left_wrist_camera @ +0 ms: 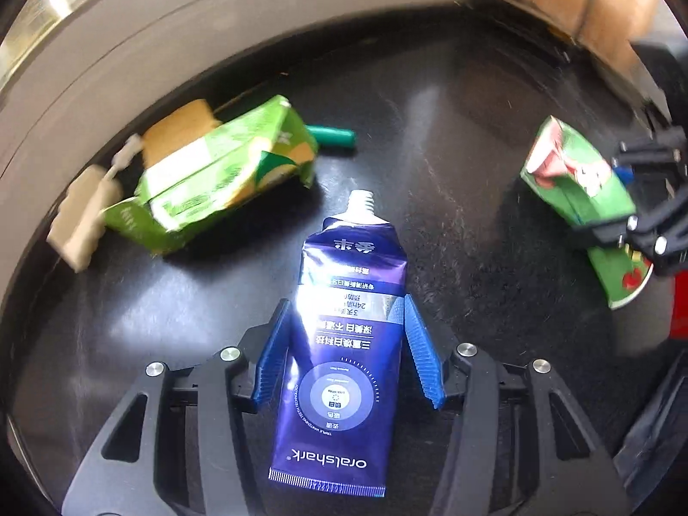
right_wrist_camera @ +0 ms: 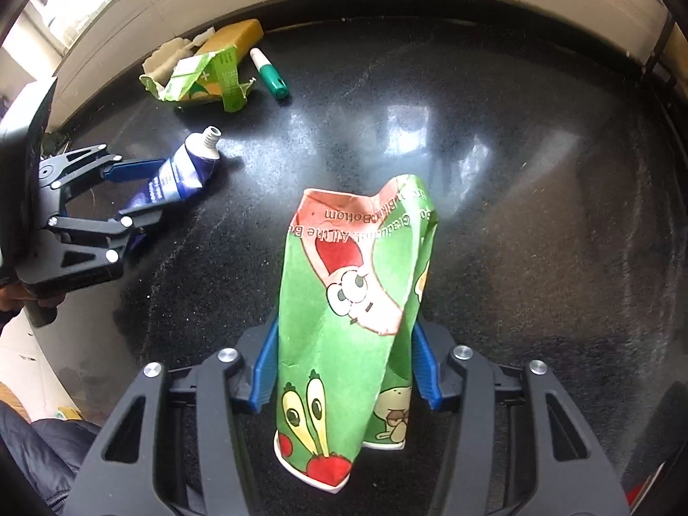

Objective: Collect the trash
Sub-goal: 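Grasp the blue toothpaste tube with the left tool while the right tool grasps the green snack bag, then carry the tube and snack bag over the bin and open both tools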

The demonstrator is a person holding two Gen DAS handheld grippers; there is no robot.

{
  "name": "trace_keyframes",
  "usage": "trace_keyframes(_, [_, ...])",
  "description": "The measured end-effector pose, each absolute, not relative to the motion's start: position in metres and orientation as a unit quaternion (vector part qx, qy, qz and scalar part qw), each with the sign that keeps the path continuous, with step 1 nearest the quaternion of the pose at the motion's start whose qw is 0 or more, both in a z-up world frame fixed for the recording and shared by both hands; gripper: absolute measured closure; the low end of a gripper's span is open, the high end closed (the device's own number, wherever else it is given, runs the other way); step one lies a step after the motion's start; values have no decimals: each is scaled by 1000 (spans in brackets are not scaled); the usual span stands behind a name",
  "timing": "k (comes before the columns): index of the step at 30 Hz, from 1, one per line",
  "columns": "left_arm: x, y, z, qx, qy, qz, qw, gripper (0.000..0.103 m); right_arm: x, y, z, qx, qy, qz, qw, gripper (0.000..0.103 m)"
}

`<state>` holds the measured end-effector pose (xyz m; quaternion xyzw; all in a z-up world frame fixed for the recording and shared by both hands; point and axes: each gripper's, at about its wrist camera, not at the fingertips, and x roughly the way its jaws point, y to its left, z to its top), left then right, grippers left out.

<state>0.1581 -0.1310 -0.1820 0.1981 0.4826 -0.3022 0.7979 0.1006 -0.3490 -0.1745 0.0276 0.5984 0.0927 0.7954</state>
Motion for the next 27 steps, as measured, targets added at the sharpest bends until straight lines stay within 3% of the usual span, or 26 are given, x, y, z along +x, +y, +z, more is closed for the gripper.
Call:
trace_keyframes(13, [111, -111, -115, 128, 473, -201, 849, 51, 98, -330, -113, -12, 542, 132, 830, 51])
trace_keyframes(27, [73, -75, -94, 89, 469, -134, 868, 51, 97, -293, -84, -48, 512, 180, 838, 51])
